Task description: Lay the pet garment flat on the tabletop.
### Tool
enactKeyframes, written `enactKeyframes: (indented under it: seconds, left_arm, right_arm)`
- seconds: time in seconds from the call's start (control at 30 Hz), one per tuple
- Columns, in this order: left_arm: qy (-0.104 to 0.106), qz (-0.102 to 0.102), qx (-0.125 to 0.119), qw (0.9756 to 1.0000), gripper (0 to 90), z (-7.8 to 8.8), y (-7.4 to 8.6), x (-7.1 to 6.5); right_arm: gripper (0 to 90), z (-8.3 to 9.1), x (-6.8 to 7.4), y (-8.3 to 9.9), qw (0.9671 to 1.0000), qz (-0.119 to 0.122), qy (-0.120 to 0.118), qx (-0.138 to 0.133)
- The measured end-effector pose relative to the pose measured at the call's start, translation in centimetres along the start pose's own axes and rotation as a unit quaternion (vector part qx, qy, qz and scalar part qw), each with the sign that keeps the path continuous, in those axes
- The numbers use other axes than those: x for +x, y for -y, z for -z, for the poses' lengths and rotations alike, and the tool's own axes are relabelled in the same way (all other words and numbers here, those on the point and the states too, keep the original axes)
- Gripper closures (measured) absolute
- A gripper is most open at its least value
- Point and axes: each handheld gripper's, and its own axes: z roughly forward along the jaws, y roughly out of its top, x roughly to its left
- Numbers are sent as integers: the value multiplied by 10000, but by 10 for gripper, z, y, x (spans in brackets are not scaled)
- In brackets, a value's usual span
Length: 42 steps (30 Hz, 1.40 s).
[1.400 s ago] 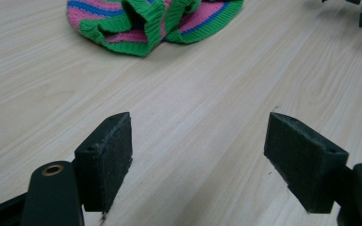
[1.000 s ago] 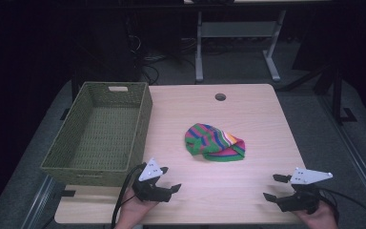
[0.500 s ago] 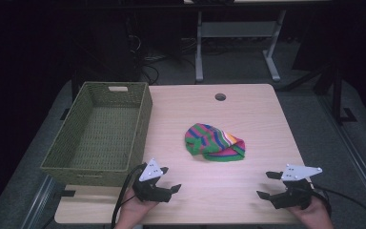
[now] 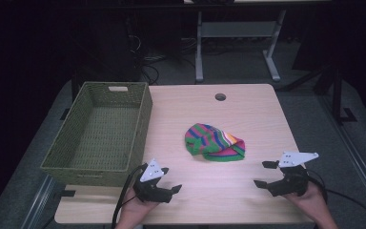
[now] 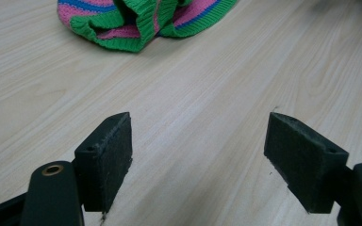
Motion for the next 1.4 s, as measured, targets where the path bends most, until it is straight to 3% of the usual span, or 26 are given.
enactKeyframes:
  seconds: [0.37,0.67,1.0,1.4]
  left_arm:
    - [-40,-30,4,10000,236,1,1,-1]
    - [-4,-2,20,10000,236,1,1,2]
    - [-9,29,-30,10000,236,2,1,2]
    - [1,25,-64,10000,236,5,1,3]
  right_arm:
    - [195,-26,-15,-30,9992,60,-270,305]
    - [196,-49,-24,-61,9975,231,-298,592]
    - [202,-67,-30,-91,9969,279,-340,657]
    - [204,-104,-34,-124,9928,445,-289,1070]
